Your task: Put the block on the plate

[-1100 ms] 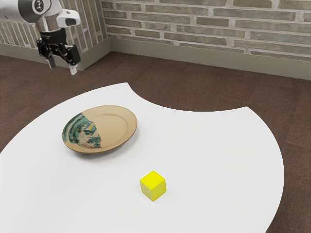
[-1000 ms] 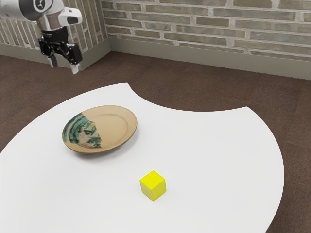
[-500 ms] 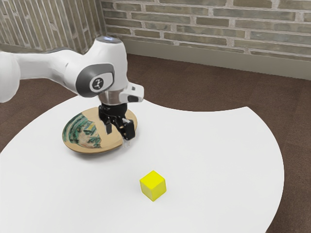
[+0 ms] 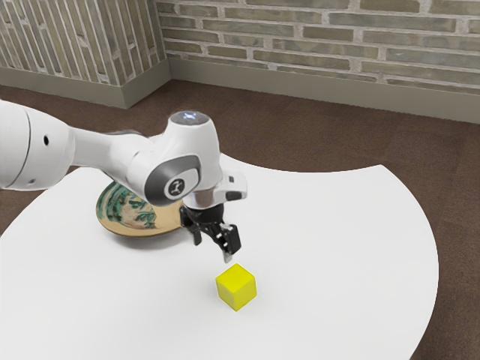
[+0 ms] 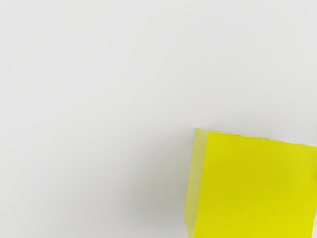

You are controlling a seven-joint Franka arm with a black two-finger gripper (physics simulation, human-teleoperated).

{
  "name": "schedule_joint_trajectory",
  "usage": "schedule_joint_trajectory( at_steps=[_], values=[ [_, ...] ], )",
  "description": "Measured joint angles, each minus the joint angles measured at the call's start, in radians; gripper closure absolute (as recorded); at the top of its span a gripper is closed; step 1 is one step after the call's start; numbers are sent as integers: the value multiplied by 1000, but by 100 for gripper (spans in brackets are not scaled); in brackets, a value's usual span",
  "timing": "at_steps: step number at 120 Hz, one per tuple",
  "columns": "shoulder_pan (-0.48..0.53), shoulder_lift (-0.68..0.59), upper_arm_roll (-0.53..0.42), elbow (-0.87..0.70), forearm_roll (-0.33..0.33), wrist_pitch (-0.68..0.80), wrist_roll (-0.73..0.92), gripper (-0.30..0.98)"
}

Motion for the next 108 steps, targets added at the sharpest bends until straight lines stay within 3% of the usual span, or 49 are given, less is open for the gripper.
schedule_joint_trajectory(
  at_steps=[65, 108],
  values=[
    [-96, 41, 0, -61, -21, 88, -67, 0],
    [-85, 114, -1, -17, -14, 116, -66, 0]
  ],
)
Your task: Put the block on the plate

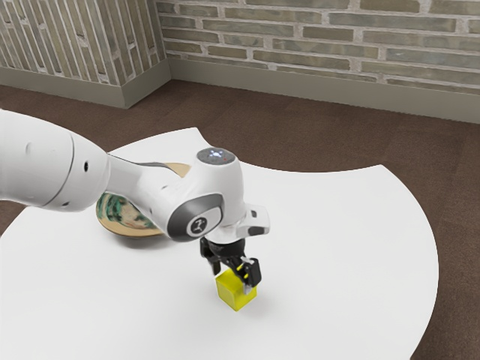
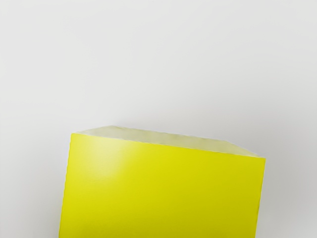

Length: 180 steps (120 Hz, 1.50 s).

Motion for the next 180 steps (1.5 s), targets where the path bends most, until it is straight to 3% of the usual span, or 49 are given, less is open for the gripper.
schedule_joint_trajectory(
  at_steps=[41, 82, 105, 156, 180],
  values=[
    [8, 79, -2, 50, -4, 5, 20, 1],
    [8, 83, -2, 50, -7, 6, 28, 21],
    [5, 79, -2, 51, -7, 6, 28, 24],
    [-4, -3, -1, 46, -1, -9, 21, 27],
    [47, -52, 4, 70, 27, -69, 21, 27]
  ],
)
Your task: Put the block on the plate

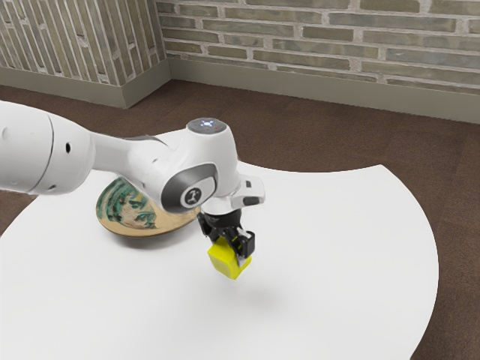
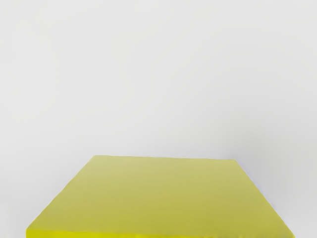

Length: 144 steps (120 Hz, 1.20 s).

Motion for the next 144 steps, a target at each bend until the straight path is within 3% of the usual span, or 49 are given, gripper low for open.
schedule_joint_trajectory(
  at_steps=[67, 121, 144],
  values=[
    [257, 72, -8, 218, 130, -207, 68, 29],
    [388, 220, -15, 393, 144, -278, 197, 29],
    [516, 254, -108, 439, 154, -289, 258, 29]
  ],
)
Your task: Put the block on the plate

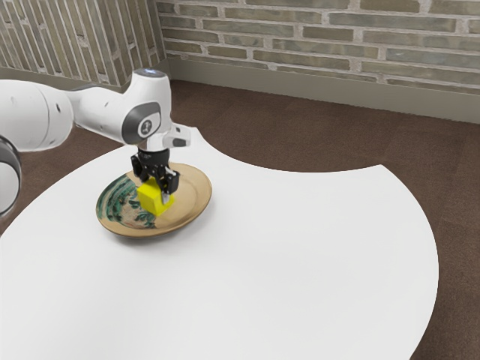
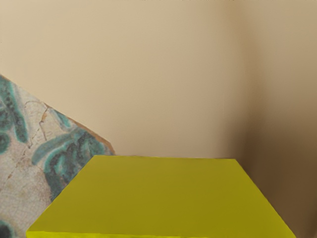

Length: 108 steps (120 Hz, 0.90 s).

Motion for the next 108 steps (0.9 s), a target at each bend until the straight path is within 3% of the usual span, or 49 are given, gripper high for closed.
schedule_joint_trajectory(
  at_steps=[30, 85, 108],
  values=[
    [139, 85, -115, 99, 42, -25, 73, 29],
    [180, 188, -145, 189, 57, -53, 198, 29],
    [181, 181, -147, 197, 57, -69, 234, 12]
  ],
)
